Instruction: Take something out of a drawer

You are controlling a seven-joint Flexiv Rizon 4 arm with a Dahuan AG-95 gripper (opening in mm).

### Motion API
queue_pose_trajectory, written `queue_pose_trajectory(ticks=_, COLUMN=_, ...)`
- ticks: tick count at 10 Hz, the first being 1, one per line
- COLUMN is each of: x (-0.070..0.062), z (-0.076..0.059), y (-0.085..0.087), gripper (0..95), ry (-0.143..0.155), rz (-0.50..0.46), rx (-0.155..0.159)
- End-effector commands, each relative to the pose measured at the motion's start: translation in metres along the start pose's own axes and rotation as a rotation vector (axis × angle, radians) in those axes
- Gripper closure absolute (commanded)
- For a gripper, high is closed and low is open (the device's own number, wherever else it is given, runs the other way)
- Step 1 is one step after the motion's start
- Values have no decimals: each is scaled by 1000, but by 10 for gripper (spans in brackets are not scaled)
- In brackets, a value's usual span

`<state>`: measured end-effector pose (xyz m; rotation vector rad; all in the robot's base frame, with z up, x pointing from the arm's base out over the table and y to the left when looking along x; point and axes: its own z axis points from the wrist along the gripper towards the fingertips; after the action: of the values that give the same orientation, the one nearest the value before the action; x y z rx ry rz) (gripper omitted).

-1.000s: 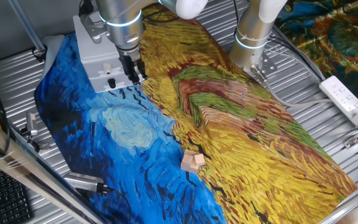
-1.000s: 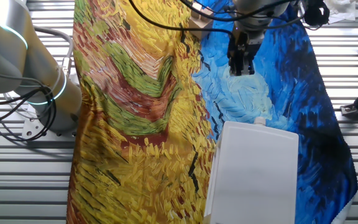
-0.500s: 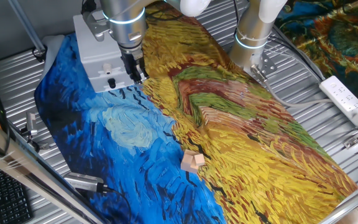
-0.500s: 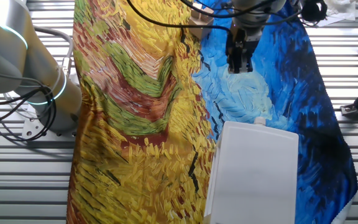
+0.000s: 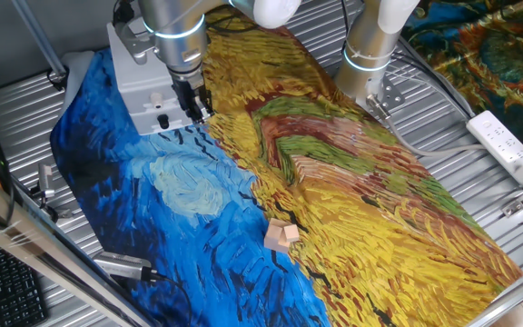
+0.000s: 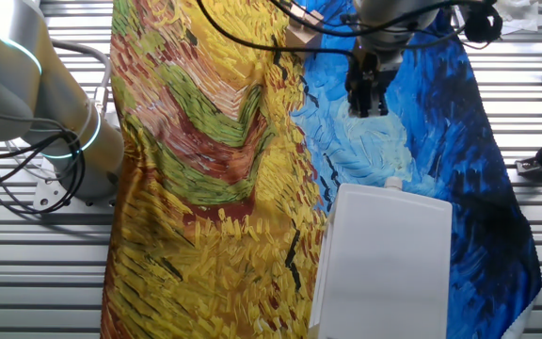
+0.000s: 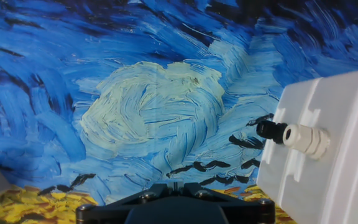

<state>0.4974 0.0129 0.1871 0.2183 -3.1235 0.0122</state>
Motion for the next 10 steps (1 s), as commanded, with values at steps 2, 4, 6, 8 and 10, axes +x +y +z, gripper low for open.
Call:
queue_pose_trajectory(ticks=2, x=-2, z=3, y=-2, gripper=950, ry=2, rz=-26, rx=-11)
queue_pose_trajectory(ticks=4, x=-4, z=6, y=-7, gripper=950, ry=1, rz=-31, rx=-12)
queue_pose_trajectory(ticks=6, x=-10, z=14, y=-22, gripper=950, ry=0, rz=-42, rx=-22)
queue_pose_trajectory(ticks=8, x=-17, z=13, y=-33, gripper=950, ry=0, rz=-62, rx=-26)
queue_pose_trajectory(ticks=10, x=-19, z=13, y=-32, gripper=950, ry=-1, rz=-52, rx=-22)
